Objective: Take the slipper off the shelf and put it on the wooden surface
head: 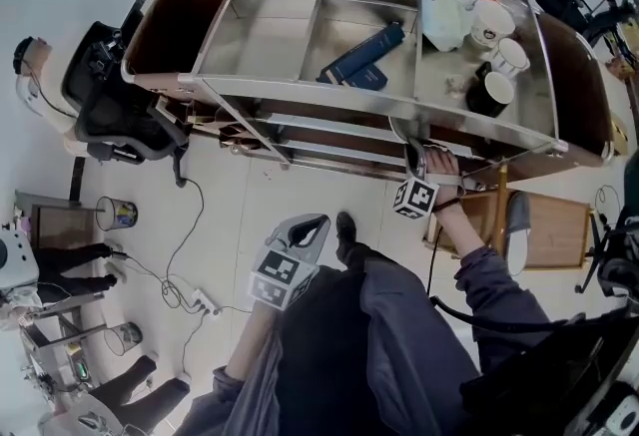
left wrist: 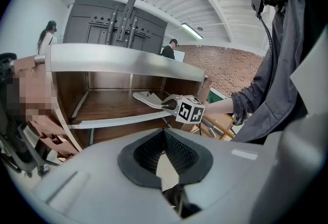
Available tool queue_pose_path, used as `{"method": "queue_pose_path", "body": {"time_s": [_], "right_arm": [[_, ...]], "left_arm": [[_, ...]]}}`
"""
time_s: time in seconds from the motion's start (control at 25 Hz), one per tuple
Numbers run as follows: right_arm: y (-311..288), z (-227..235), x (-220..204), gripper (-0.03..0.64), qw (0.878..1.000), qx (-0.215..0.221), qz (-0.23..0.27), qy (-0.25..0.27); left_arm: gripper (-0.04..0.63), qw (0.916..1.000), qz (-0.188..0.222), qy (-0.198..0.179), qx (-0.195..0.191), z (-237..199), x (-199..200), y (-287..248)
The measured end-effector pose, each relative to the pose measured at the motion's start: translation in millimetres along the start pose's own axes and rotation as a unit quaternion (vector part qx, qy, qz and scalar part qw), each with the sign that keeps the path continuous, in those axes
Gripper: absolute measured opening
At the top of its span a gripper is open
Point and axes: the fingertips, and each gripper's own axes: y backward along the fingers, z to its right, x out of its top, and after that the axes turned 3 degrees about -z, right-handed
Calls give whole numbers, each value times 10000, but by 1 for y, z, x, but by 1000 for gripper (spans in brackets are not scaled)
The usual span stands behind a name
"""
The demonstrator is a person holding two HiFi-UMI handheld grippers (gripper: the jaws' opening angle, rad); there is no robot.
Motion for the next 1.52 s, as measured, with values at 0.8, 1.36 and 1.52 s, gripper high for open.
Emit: {"method": "queue_pose_path", "body": {"time_s": [0.8, 1.36, 1.52], "right_arm": [[433, -105, -257, 31, 9884, -635, -1188, -700], [353, -165, -578, 31, 9866, 470, -1433, -619], [327, -204, -610, 37, 9850, 1084, -1290, -363]], "left_arm": [[12, 9876, -160, -675, -1409, 342, -141, 49], [12, 9984, -121, -50, -550, 569, -92, -76], [12, 9994, -149, 104, -311, 629, -92, -89]]}}
